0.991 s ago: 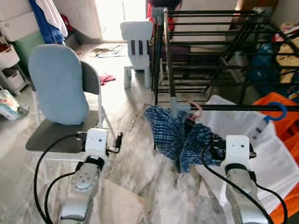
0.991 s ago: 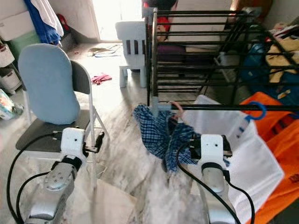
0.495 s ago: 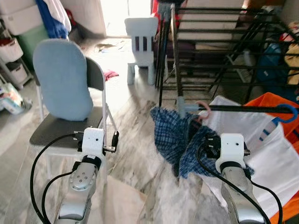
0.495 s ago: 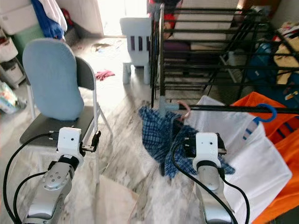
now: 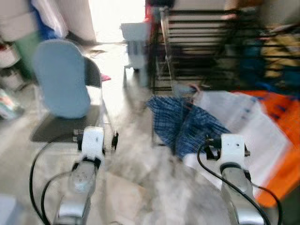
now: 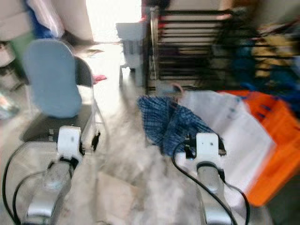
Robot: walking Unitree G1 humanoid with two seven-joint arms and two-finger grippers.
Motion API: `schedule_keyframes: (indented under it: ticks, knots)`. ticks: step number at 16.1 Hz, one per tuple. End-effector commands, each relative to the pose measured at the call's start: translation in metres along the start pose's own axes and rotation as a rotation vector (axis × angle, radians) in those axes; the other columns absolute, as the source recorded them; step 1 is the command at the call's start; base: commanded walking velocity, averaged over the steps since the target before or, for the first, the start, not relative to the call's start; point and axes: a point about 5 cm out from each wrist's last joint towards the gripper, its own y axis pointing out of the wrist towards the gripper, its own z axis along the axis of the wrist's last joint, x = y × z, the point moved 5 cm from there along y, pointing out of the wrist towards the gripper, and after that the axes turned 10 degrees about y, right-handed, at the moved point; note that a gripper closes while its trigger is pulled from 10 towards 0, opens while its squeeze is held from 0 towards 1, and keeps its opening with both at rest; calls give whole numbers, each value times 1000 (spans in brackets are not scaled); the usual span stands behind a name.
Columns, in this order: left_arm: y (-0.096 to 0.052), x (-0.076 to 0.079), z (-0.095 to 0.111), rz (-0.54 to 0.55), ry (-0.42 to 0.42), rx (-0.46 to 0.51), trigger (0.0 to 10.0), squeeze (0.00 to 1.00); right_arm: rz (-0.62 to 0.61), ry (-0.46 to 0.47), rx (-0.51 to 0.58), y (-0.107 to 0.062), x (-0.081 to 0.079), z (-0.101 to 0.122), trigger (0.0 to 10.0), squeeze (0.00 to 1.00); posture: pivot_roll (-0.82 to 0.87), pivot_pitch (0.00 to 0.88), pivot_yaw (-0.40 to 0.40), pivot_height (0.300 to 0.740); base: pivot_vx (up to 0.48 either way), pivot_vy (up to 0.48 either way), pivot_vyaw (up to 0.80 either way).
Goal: Hang hanger
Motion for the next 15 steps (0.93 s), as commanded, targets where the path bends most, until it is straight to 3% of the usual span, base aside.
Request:
schedule_keyframes:
  ticks: [1,4,11,13,15]
  knots:
    - [-6,-4,-14,12,9,-49,10000,0,17,2,13,5,-5,6,10000,1000,-76,0,11,740,-337,0,0]
    - [-3,-13,-13,33,17,-47,10000,0,17,7,13,7,-5,7,10000,1000,-73,0,7,740,-335,0,0]
    - [-7,-15,-14,38,22,-44,10000,0,26,15,17,11,-7,8,10000,1000,-64,0,2,740,-330,0,0]
    - [-5,-17,-12,44,23,-38,10000,0,37,8,13,12,-9,7,10000,984,-64,0,2,740,0,0,0]
    - [-3,-19,-8,50,17,-24,10000,0,63,6,9,13,-16,8,10000,0,-65,0,7,740,0,0,0]
